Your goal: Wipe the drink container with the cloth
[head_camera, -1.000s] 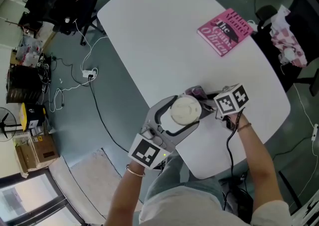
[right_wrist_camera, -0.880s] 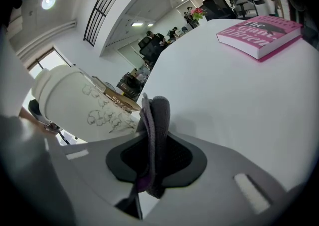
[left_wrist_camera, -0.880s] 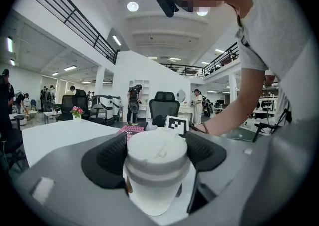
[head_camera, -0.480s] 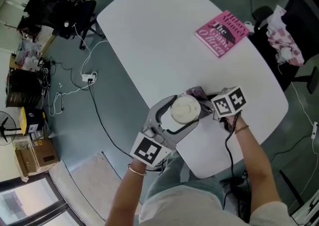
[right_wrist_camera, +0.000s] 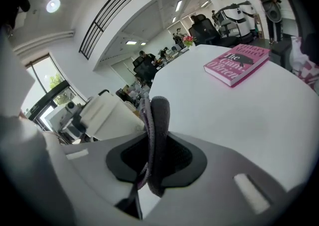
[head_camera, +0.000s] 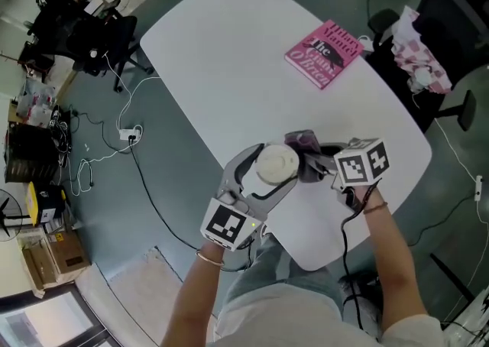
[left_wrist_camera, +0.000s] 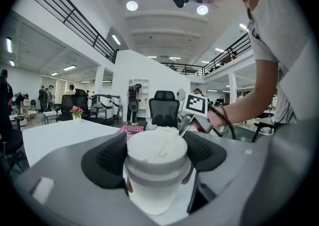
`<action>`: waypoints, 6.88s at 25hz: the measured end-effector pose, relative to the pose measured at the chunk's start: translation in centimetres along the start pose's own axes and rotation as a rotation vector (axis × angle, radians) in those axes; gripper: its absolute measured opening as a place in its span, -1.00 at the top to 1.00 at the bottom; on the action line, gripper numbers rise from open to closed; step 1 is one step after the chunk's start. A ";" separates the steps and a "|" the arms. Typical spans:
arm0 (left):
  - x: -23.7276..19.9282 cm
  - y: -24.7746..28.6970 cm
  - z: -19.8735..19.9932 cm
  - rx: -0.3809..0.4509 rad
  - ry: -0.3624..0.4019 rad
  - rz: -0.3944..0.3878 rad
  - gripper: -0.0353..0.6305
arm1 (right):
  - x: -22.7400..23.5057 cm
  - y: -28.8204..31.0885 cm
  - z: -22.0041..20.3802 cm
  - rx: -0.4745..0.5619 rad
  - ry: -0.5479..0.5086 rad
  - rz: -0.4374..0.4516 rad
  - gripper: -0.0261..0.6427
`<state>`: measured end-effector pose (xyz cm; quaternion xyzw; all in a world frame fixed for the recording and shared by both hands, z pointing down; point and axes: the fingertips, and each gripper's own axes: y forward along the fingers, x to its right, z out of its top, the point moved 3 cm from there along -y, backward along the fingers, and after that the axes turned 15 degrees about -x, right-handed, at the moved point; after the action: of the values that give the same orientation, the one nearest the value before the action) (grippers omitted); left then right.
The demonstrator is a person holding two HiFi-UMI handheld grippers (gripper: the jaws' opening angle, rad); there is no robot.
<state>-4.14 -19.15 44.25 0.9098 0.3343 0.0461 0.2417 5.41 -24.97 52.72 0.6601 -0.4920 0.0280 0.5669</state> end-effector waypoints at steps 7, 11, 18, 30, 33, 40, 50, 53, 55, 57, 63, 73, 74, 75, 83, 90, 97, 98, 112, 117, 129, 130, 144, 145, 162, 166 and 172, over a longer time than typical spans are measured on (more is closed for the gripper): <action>-0.1 0.2 0.1 0.023 0.056 -0.002 -0.22 | -2.6 -4.7 -1.3 0.197 0.098 -0.028 0.72; -0.1 0.3 0.1 0.026 0.065 -0.002 -0.22 | -4.8 -6.8 -3.1 0.306 0.164 -0.025 0.72; -0.3 0.2 0.5 0.013 0.063 -0.007 -0.22 | -8.1 -8.6 -5.3 0.498 0.284 -0.002 0.72; -0.2 0.3 0.5 -0.034 0.060 -0.012 -0.22 | -9.9 -7.1 -7.7 0.717 0.494 -0.024 0.72; -0.2 0.2 0.4 -0.042 0.058 -0.011 -0.22 | -10.1 -5.9 -7.9 0.729 0.526 -0.022 0.72; 0.3 0.2 0.6 -0.057 0.064 -0.014 -0.22 | -10.2 -4.2 -8.1 0.809 0.630 0.058 0.72; 0.0 0.0 0.8 -0.054 0.071 -0.013 -0.21 | -9.8 -2.9 -7.3 0.862 0.699 0.120 0.72; 0.1 0.0 0.8 -0.053 0.071 -0.013 -0.22 | -9.7 -2.7 -7.2 0.862 0.700 0.117 0.72; 0.2 0.1 0.8 -0.053 0.072 -0.012 -0.21 | -9.5 -2.5 -7.1 0.864 0.703 0.107 0.72; 0.1 0.2 0.7 -0.054 0.072 -0.011 -0.22 | -9.4 -2.2 -7.0 0.869 0.711 0.097 0.72; 0.1 0.0 0.7 -0.051 0.071 -0.013 -0.22 | -9.2 -1.5 -6.8 0.881 0.739 0.070 0.72; 0.1 0.0 0.7 -0.046 0.070 -0.011 -0.21 | -8.4 -0.4 -7.3 0.862 0.774 0.028 0.72; 0.1 0.0 0.7 -0.046 0.070 -0.012 -0.21 | -8.4 -0.2 -7.3 0.859 0.778 0.021 0.72; 0.2 0.0 0.7 -0.046 0.069 -0.012 -0.21 | -8.3 -0.1 -7.4 0.856 0.783 0.014 0.72; 0.2 0.0 0.7 -0.047 0.070 -0.014 -0.21 | -7.4 1.3 -7.9 0.830 0.813 -0.032 0.72; 0.2 0.0 0.7 -0.047 0.061 -0.018 -0.21 | -6.3 2.4 -8.3 0.813 0.827 -0.062 0.72; 0.0 -0.1 0.8 -0.044 0.064 -0.018 -0.21 | -5.3 3.8 -8.5 0.775 0.847 -0.091 0.72; 0.0 -0.1 0.8 -0.043 0.064 -0.018 -0.22 | -5.2 3.9 -8.6 0.769 0.849 -0.096 0.72; 0.2 -0.2 0.6 -0.044 0.065 -0.016 -0.22 | -3.3 6.2 -10.0 0.612 0.861 -0.170 0.72; 0.3 0.2 0.5 -0.046 0.065 -0.014 -0.21 | -2.7 6.6 -10.2 0.571 0.858 -0.196 0.72; 0.3 0.3 0.3 -0.048 0.065 -0.014 -0.21 | -4.3 3.9 -11.1 0.608 0.730 -0.065 0.72; 0.3 0.4 0.2 -0.048 0.065 -0.016 -0.21 | -4.9 3.5 -11.2 0.610 0.684 -0.033 0.72; 0.2 0.2 0.3 -0.067 0.069 -0.017 -0.22 | -12.4 3.7 -10.2 0.501 0.162 0.186 0.72; 0.2 0.3 0.3 -0.070 0.070 -0.018 -0.21 | -12.7 4.0 -9.9 0.494 0.136 0.194 0.72; 0.1 0.4 0.3 -0.126 0.076 -0.017 -0.22 | -13.1 5.8 -6.8 0.573 0.080 0.210 0.72; 0.2 0.3 0.4 -0.121 0.079 -0.018 -0.22 | -12.9 5.7 -6.3 0.614 0.127 0.229 0.72; 0.3 0.5 0.4 -0.121 0.081 -0.017 -0.22 | -12.7 5.7 -5.8 0.665 0.190 0.244 0.72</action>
<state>-3.56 -19.45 44.08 0.8880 0.3483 0.1007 0.2830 -1.98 -11.88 51.37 0.7393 -0.4764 0.3151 0.3568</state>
